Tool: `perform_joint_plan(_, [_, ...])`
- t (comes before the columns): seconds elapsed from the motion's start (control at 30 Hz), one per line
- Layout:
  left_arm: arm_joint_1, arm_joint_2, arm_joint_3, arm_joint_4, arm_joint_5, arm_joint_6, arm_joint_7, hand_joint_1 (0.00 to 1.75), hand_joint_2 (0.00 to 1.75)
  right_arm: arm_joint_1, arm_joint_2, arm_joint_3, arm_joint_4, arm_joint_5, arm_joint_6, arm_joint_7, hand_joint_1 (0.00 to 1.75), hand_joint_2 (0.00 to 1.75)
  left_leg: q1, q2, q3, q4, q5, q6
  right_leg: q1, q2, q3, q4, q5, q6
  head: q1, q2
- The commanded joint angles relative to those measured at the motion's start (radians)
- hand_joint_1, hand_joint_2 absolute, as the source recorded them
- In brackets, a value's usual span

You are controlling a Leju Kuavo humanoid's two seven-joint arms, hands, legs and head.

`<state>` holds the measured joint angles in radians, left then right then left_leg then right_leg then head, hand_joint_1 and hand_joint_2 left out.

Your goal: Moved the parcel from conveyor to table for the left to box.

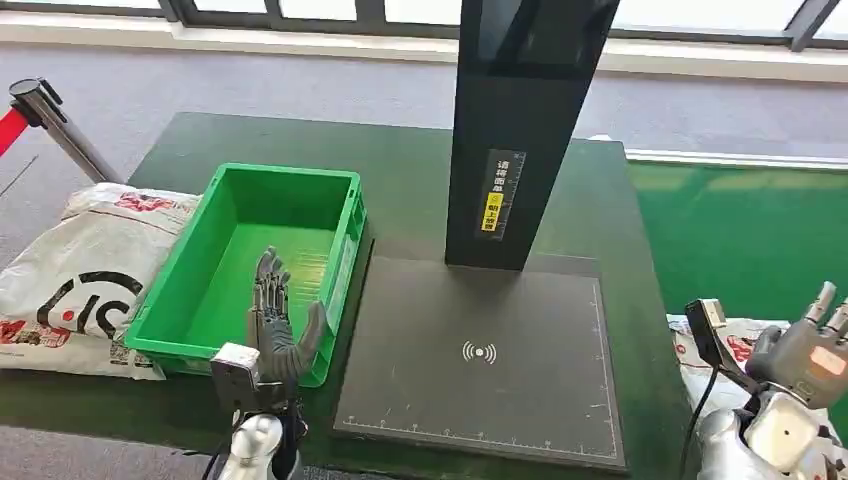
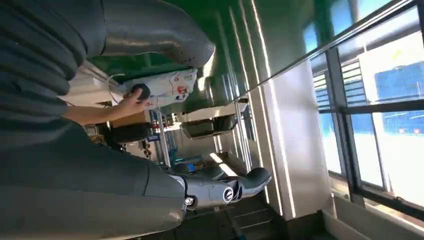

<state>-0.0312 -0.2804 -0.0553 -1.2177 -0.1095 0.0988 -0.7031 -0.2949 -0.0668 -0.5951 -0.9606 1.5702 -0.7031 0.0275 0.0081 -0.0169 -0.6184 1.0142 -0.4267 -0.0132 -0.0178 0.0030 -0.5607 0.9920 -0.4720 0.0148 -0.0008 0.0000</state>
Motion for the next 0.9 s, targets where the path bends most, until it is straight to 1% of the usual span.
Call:
perform_joint_plan(0.03, [-0.001, -0.008, 0.020, 0.026, -0.003, -0.006, 0.005, 0.00, 1.75, -0.029, 0.015, -0.065, 0.026, 0.001, 0.005, -0.001, 0.00, 1.75, 0.000, 0.001, 0.002, -0.001, -0.001, 0.000, 0.000, 0.000, 0.002, -0.001, 0.000, -0.001, 0.000, 0.000])
perform_joint_plan(0.07, [-0.015, -0.012, 0.033, 0.054, -0.006, -0.031, 0.005, 0.00, 1.75, -0.135, -0.075, 0.022, 0.278, 0.001, 0.256, 0.251, 0.00, 1.75, -0.001, 0.002, 0.003, -0.001, -0.001, 0.000, 0.000, 0.001, 0.003, -0.001, 0.000, -0.001, 0.000, 0.000])
perform_joint_plan(0.1, [-0.012, -0.018, 0.050, 0.050, -0.018, -0.048, 0.005, 0.00, 1.75, -0.131, -0.104, 0.002, 0.655, -0.004, 0.242, 0.556, 0.00, 1.75, -0.001, 0.003, 0.005, -0.002, -0.001, 0.000, 0.000, 0.001, 0.004, -0.002, -0.001, -0.001, 0.000, 0.000])
perform_joint_plan(0.13, [-0.011, -0.022, 0.061, 0.047, -0.026, -0.056, 0.005, 0.00, 1.75, -0.115, -0.120, -0.010, 0.700, -0.016, 0.212, 0.527, 0.00, 1.75, 0.002, 0.004, 0.007, -0.003, -0.001, 0.001, 0.003, 0.002, 0.008, -0.006, 0.002, -0.001, 0.000, 0.000])
perform_joint_plan(0.17, [-0.010, -0.023, 0.063, 0.046, -0.029, -0.059, 0.005, 0.00, 1.75, -0.111, -0.124, -0.014, 0.706, -0.017, 0.207, 0.520, 0.00, 1.75, 0.003, 0.002, 0.006, -0.002, -0.001, 0.000, 0.003, 0.001, 0.007, -0.005, 0.001, -0.001, 0.000, 0.000])
perform_joint_plan(0.2, [-0.010, -0.026, 0.066, 0.046, -0.032, -0.062, 0.005, 0.00, 1.75, -0.113, -0.126, -0.014, 0.711, -0.012, 0.209, 0.520, 0.00, 1.75, 0.002, 0.002, 0.009, -0.005, -0.001, 0.001, 0.003, 0.000, 0.010, -0.008, 0.001, -0.001, 0.000, 0.000])
perform_joint_plan(0.23, [-0.010, -0.026, 0.067, 0.045, -0.033, -0.062, 0.005, 0.00, 1.75, -0.116, -0.125, -0.014, 0.712, -0.011, 0.210, 0.521, 0.00, 1.75, 0.002, 0.002, 0.005, -0.002, -0.001, 0.000, 0.002, 0.000, 0.006, -0.005, 0.000, -0.001, 0.000, 0.000])
perform_joint_plan(0.27, [-0.010, -0.027, 0.067, 0.045, -0.034, -0.062, 0.005, 0.00, 1.75, -0.118, -0.125, -0.013, 0.712, -0.010, 0.211, 0.523, 0.00, 1.75, 0.003, 0.002, 0.009, -0.003, -0.001, 0.001, 0.003, 0.000, 0.009, -0.007, 0.000, -0.001, 0.000, 0.000])
perform_joint_plan(0.3, [-0.009, -0.028, 0.068, 0.045, -0.035, -0.063, 0.005, 0.00, 1.75, -0.123, -0.123, -0.012, 0.711, -0.008, 0.214, 0.526, 0.00, 1.75, 0.001, -0.001, 0.006, -0.002, -0.001, 0.002, 0.001, -0.003, 0.006, -0.003, -0.002, 0.000, 0.000, 0.000])
perform_joint_plan(0.33, [-0.009, -0.028, 0.068, 0.045, -0.035, -0.063, 0.005, 0.00, 1.75, -0.123, -0.123, -0.012, 0.711, -0.008, 0.214, 0.526, 0.00, 1.75, 0.000, -0.002, 0.007, -0.003, -0.001, 0.001, 0.000, -0.004, 0.009, -0.004, -0.003, 0.000, 0.000, 0.000])
perform_joint_plan(0.4, [-0.009, -0.028, 0.068, 0.045, -0.036, -0.063, 0.005, 0.00, 1.75, -0.125, -0.122, -0.011, 0.711, -0.006, 0.216, 0.528, 0.00, 1.75, -0.002, 0.000, 0.004, -0.001, -0.002, 0.001, -0.001, -0.001, 0.005, -0.001, -0.002, 0.001, 0.000, 0.000])
perform_joint_plan(0.43, [-0.009, -0.028, 0.068, 0.045, -0.036, -0.063, 0.005, 0.00, 1.75, -0.125, -0.122, -0.011, 0.711, -0.006, 0.216, 0.528, 0.00, 1.75, -0.001, 0.003, 0.007, -0.002, -0.003, 0.001, 0.000, 0.003, 0.007, -0.002, -0.002, 0.001, 0.000, 0.000])
perform_joint_plan(0.5, [-0.009, -0.028, 0.068, 0.045, -0.036, -0.063, 0.005, 0.00, 1.75, -0.125, -0.122, -0.011, 0.711, -0.006, 0.216, 0.528, 0.00, 1.75, 0.000, 0.001, 0.006, -0.001, -0.002, 0.000, 0.000, 0.001, 0.006, -0.001, -0.002, 0.001, 0.000, 0.000])
perform_joint_plan(0.53, [-0.009, -0.028, 0.068, 0.045, -0.036, -0.063, 0.005, 0.00, 1.75, -0.125, -0.122, -0.011, 0.711, -0.006, 0.216, 0.528, 0.00, 1.75, 0.000, 0.002, 0.007, -0.002, -0.002, 0.000, 0.001, 0.002, 0.007, -0.002, -0.002, 0.001, 0.000, 0.000])
perform_joint_plan(0.6, [-0.009, -0.028, 0.068, 0.045, -0.036, -0.063, 0.005, 0.00, 1.75, -0.125, -0.122, -0.011, 0.711, -0.006, 0.216, 0.528, 0.00, 1.75, 0.001, 0.000, 0.006, -0.001, -0.002, 0.001, 0.001, 0.001, 0.007, -0.002, -0.002, 0.001, 0.000, 0.000])
perform_joint_plan(0.63, [-0.009, -0.028, 0.068, 0.045, -0.036, -0.063, 0.005, 0.00, 1.75, -0.125, -0.122, -0.011, 0.711, -0.006, 0.216, 0.528, 0.00, 1.75, 0.000, 0.001, 0.008, -0.002, -0.002, 0.001, 0.001, 0.001, 0.008, -0.003, -0.002, 0.001, 0.000, 0.000])
perform_joint_plan(0.9, [-0.011, -0.034, 0.073, 0.045, -0.041, -0.069, 0.005, 0.00, 1.75, -0.126, -0.119, -0.012, 0.706, 0.001, 0.223, 0.531, 0.00, 1.75, 0.001, 0.001, 0.006, 0.000, -0.002, 0.002, 0.001, 0.001, 0.008, -0.003, -0.001, 0.002, 0.000, 0.000])
